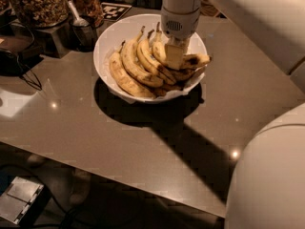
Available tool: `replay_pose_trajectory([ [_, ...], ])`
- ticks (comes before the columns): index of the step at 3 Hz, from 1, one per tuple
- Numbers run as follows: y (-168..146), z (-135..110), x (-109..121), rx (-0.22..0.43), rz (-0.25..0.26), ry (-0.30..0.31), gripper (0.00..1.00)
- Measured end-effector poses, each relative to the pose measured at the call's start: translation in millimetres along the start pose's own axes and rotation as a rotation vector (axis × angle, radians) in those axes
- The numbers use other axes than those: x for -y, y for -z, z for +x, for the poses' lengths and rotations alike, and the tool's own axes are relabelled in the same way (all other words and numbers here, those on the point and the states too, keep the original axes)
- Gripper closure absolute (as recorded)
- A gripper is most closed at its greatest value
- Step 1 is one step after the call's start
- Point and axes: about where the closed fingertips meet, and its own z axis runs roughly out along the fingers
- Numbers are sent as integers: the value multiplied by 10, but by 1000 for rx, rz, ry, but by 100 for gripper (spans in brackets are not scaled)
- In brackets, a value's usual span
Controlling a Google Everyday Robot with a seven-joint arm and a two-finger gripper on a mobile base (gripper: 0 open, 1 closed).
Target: Pick banana from white bowl
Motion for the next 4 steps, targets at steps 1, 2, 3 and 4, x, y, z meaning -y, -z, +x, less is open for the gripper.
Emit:
replay_pose_trajectory([
  [1, 0, 0, 0, 0, 0, 0, 100],
  [2, 17, -61, 34, 37, 19, 13, 100],
  [3, 349, 26, 15, 163, 35, 44, 100],
  [4, 647, 135, -65, 268, 31, 70, 100],
])
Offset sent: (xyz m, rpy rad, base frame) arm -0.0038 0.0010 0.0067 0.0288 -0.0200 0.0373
